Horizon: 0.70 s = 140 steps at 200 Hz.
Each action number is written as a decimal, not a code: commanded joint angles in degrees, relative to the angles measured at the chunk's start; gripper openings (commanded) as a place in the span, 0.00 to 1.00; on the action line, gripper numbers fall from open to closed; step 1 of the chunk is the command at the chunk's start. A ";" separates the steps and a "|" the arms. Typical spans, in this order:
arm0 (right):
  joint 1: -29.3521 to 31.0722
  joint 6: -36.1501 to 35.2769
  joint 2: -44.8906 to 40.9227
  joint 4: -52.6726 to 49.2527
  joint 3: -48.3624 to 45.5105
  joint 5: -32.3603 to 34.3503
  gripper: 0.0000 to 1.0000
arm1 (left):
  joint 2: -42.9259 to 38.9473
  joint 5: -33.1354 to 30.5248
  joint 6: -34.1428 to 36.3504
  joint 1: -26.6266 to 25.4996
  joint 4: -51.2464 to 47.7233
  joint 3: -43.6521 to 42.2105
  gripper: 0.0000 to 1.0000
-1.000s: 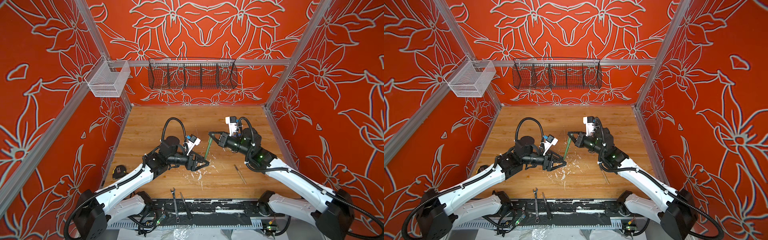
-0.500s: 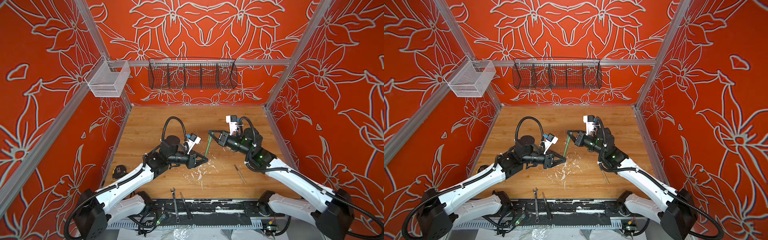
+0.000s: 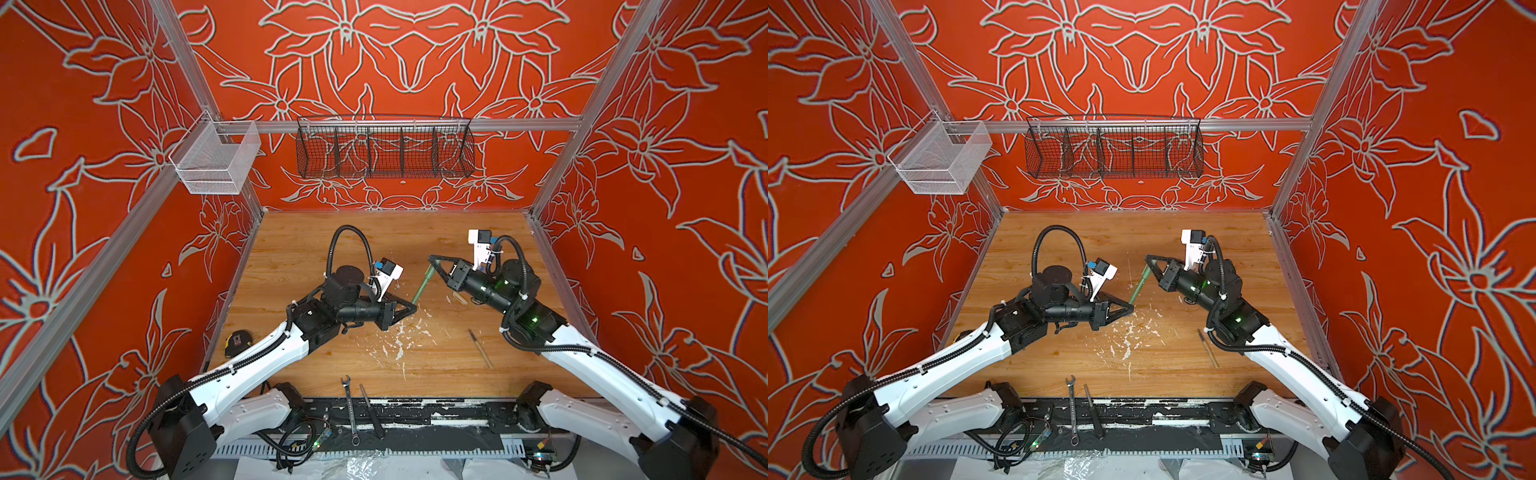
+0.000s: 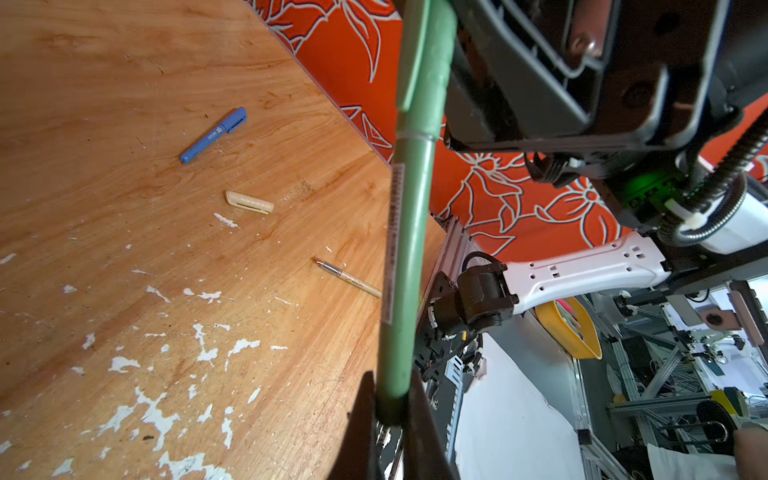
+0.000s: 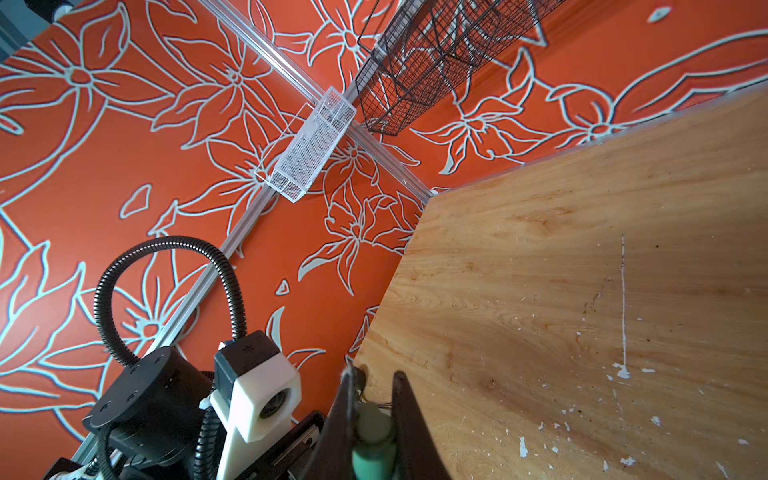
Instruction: Insert the pens into the pen caps
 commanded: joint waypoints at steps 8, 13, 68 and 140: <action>2.75 1.46 -0.07 -0.26 -4.75 -4.08 0.00 | 2.79 -8.04 -2.14 2.74 7.61 4.74 0.00; 3.50 1.41 0.06 -0.22 -5.04 -3.19 0.00 | 3.44 -7.61 -2.21 2.88 8.40 5.33 0.00; 10.79 1.31 2.49 1.57 -7.01 2.94 0.00 | 7.32 -6.76 -2.07 5.14 10.99 10.76 0.00; 13.89 8.38 3.46 8.53 -13.48 5.52 0.00 | 6.12 -7.73 -3.19 8.53 16.85 10.61 0.00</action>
